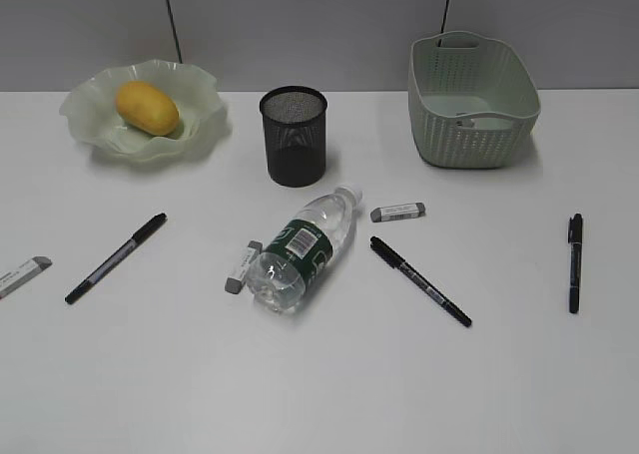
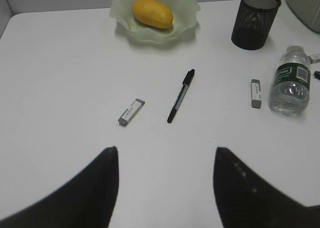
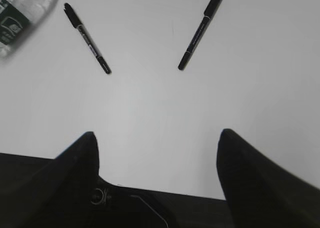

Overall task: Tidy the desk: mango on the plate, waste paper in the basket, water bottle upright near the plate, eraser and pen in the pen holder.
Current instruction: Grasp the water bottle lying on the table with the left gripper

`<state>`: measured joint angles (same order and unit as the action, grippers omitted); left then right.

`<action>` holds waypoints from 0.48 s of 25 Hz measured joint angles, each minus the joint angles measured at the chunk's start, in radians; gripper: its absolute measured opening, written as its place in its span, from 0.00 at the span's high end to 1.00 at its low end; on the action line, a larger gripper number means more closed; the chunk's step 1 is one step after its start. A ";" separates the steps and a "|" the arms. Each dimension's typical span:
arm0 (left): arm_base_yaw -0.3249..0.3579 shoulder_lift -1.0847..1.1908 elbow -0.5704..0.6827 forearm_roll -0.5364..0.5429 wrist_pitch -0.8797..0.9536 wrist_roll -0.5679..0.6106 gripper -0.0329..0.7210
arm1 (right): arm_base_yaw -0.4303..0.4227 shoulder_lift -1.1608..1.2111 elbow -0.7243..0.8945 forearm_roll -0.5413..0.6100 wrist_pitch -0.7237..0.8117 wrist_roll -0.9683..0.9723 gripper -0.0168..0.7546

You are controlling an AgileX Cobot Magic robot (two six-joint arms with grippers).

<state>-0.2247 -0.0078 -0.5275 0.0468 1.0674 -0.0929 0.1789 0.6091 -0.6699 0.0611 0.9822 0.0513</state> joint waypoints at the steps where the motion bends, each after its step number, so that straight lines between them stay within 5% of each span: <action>1: 0.000 0.000 0.000 0.000 0.000 0.000 0.35 | 0.000 -0.057 0.019 0.007 0.009 0.000 0.23; 12: 0.000 0.000 0.000 -0.008 0.000 0.000 0.35 | 0.000 -0.491 0.134 0.013 0.036 -0.007 0.23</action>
<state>-0.2247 -0.0078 -0.5275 0.0390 1.0674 -0.0929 0.1789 0.1177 -0.5363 0.0738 1.0177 0.0445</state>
